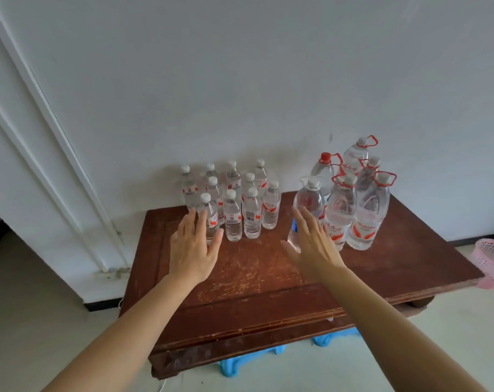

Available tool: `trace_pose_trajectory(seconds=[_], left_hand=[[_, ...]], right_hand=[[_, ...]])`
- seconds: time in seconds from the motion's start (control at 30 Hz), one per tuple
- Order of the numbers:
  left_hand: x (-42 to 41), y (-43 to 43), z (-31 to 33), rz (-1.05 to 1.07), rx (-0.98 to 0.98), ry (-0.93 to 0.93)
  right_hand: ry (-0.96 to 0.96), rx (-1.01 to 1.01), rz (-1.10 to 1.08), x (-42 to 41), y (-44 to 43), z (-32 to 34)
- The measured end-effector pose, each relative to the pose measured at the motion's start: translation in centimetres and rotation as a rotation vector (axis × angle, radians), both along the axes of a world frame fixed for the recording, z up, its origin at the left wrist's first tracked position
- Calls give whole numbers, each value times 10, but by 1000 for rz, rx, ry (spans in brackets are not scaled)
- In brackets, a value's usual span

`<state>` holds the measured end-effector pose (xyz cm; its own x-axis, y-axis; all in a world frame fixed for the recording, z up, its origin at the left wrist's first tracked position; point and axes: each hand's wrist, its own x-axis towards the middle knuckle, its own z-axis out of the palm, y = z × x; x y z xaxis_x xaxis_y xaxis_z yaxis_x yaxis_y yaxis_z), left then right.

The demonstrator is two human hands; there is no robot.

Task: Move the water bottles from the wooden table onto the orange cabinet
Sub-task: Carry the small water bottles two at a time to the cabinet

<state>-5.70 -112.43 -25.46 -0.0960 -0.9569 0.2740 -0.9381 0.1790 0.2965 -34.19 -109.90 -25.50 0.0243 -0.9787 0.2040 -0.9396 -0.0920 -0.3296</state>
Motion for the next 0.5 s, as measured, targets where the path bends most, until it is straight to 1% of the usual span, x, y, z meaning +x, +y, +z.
trace_pose_trajectory(seconds=[0.07, 0.17, 0.27, 0.33, 0.4, 0.5], left_hand=[[4, -26, -17, 2, 25, 52], [8, -62, -44, 32, 116, 94], [8, -88, -66, 107, 223, 220], [5, -110, -74, 164, 317, 326], [3, -128, -78, 179, 395, 386], [1, -164, -90, 206, 445, 454]], right_hand=[[-7, 37, 44, 9, -25, -16], [-33, 126, 122, 19, -72, -44], [-97, 189, 186, 25, -114, -66], [-174, 202, 202, 27, -144, -79], [-263, 195, 194, 30, -169, -90], [-438, 214, 121, 35, -209, -105]])
